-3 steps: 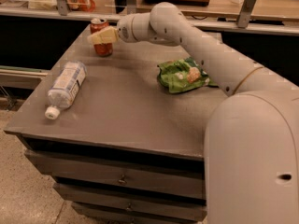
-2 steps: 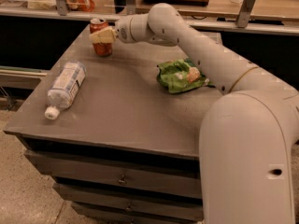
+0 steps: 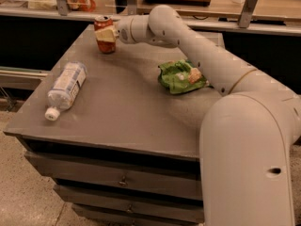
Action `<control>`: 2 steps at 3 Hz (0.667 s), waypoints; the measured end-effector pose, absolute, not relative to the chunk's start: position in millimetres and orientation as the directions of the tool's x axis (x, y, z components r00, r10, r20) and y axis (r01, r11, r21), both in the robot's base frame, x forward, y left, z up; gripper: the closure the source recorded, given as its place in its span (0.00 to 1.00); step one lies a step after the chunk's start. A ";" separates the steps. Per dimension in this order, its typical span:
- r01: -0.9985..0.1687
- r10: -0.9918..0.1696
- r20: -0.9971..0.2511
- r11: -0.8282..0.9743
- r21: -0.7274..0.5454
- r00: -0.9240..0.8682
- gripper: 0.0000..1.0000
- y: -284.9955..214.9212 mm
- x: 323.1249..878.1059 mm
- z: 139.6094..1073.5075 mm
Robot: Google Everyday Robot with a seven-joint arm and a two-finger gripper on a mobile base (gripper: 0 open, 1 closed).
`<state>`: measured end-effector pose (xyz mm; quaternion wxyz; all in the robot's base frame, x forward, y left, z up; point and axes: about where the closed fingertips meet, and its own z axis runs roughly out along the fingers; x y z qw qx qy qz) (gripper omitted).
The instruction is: Move coke can near blue plastic bottle
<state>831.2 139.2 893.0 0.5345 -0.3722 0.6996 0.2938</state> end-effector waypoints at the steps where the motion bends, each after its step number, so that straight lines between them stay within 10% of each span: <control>1: -0.810 -0.189 -0.969 0.586 0.017 -0.157 1.00 113.5 830.5 906.7; 2: -0.795 -0.195 -0.964 0.606 0.026 -0.180 1.00 84.7 820.9 920.9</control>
Offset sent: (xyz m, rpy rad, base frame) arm -0.0228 -0.0977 0.0486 -0.0145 0.0373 -0.1031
